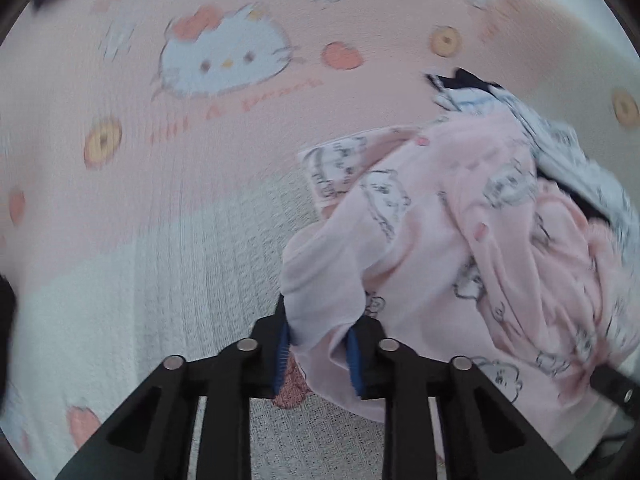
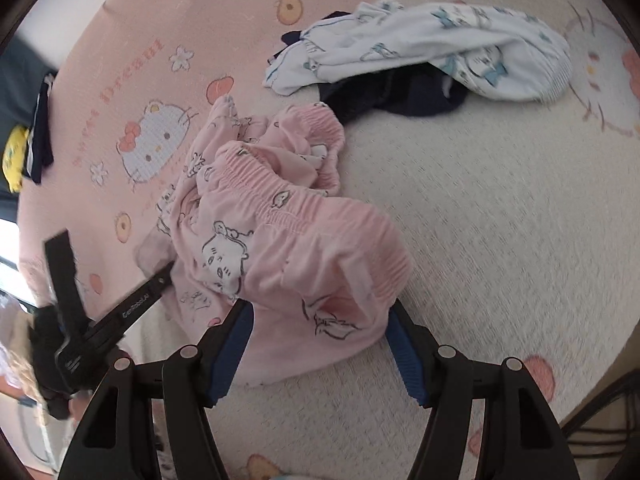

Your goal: Fold clothes

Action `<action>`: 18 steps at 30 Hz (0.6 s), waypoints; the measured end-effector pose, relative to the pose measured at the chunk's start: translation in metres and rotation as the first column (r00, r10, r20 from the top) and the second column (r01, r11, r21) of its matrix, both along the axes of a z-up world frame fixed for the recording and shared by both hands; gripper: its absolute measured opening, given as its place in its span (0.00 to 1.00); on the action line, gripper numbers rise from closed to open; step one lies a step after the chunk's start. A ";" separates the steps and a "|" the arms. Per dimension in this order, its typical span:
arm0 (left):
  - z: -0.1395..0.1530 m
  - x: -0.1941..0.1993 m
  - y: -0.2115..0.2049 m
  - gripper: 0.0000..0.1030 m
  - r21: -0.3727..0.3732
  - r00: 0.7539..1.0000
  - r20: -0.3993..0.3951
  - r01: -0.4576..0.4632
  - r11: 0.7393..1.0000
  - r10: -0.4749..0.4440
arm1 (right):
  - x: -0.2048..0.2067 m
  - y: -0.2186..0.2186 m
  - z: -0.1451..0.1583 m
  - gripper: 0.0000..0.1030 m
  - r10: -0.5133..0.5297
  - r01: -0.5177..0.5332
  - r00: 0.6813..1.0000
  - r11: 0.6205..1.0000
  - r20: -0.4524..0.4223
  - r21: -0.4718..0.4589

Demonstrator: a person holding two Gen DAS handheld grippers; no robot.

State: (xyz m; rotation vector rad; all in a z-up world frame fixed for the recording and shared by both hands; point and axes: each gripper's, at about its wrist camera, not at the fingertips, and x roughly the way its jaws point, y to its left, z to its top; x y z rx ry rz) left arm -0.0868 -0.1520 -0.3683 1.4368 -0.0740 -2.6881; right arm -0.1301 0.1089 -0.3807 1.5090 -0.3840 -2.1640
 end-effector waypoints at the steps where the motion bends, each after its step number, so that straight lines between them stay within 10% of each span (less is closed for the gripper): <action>1: 0.001 0.002 0.004 0.17 -0.037 1.000 -0.011 0.012 0.999 -0.012 | 0.000 -0.003 0.001 0.64 0.013 -0.013 1.000 1.000 -0.012 0.018; 6: 0.003 0.001 0.003 0.13 -0.110 1.000 -0.027 0.009 0.994 -0.012 | -0.001 -0.010 0.003 0.14 0.051 -0.044 0.997 0.991 -0.054 0.123; 18: 0.016 0.021 -0.050 0.10 -0.063 0.993 -0.021 -0.117 0.991 0.116 | 0.012 -0.041 0.018 0.12 0.214 -0.197 0.971 0.968 -0.102 0.156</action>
